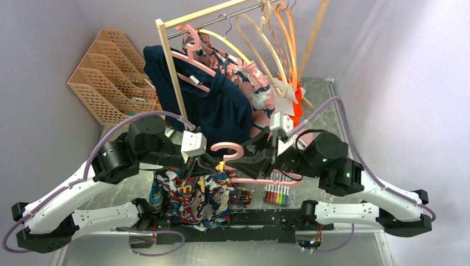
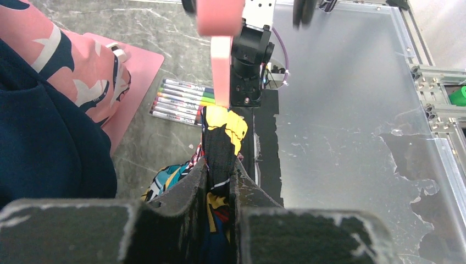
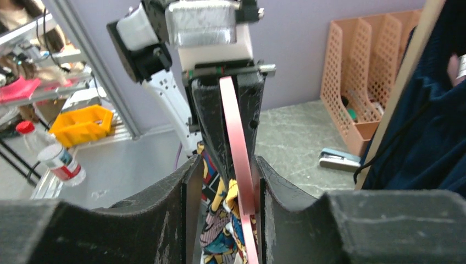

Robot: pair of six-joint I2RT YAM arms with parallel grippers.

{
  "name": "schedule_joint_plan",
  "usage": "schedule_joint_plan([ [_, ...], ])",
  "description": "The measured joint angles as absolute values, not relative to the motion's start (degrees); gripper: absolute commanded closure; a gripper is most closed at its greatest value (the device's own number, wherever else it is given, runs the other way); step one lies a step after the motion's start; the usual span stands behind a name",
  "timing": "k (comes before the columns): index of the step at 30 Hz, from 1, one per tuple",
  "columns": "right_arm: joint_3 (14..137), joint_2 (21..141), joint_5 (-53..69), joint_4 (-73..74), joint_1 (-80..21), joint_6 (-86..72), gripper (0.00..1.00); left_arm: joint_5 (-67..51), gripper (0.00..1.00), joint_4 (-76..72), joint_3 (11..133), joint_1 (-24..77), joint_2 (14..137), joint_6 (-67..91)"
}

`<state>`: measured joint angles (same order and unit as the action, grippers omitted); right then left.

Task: Place the shorts on the hanger
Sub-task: Hang the shorts on the hanger.

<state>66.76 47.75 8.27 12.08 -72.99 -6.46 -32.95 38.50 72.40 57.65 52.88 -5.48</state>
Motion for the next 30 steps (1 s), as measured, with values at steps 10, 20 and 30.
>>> schedule_joint_plan([
  [10,69.6,49.2,4.3,11.9,-72.9,-7.1,1.00,-33.2,0.92,39.0,72.1,57.6,52.2,-4.4],
  [20,62.8,46.1,5.4,3.2,-73.0,-7.6,1.00,-35.6,0.74,37.6,71.3,57.6,52.5,-2.0],
  [30,60.1,46.2,6.7,-1.8,-73.0,-7.9,1.00,-37.4,0.67,33.5,70.7,57.6,53.0,-0.6],
])
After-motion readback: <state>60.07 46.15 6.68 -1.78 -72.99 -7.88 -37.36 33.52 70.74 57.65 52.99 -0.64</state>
